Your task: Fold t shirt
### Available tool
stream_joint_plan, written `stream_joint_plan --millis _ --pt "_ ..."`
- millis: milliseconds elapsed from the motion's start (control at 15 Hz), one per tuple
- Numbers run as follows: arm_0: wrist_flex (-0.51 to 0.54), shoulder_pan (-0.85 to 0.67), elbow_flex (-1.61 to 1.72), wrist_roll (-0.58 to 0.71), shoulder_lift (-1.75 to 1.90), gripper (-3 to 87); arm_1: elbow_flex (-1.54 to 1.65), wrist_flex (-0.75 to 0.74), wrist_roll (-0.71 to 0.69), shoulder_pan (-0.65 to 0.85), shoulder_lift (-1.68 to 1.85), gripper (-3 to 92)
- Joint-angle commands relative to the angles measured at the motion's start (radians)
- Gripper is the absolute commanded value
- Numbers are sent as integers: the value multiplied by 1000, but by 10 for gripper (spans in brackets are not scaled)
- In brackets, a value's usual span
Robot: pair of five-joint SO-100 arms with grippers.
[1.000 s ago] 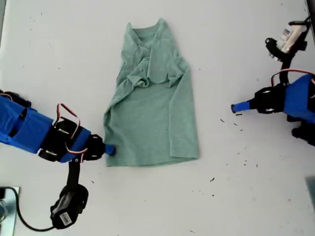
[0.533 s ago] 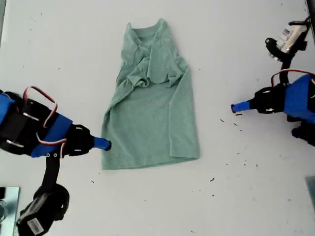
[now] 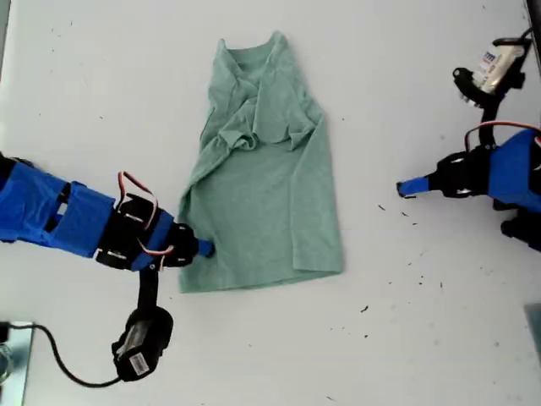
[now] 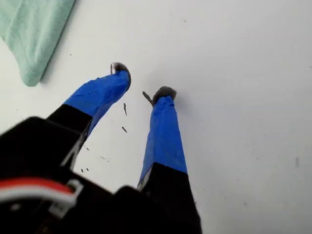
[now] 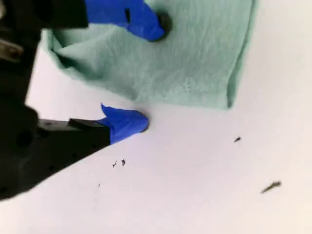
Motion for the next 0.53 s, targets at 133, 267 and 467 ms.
stream_joint_plan --millis 133,267,467 --pt "-34 18 28 -29 -9 -2 34 2 -6 -15 12 129" --pt "63 18 8 -51 32 -2 34 2 -6 -21 12 130" --pt "364 20 -46 -137 256 -2 34 2 -9 -20 12 130"
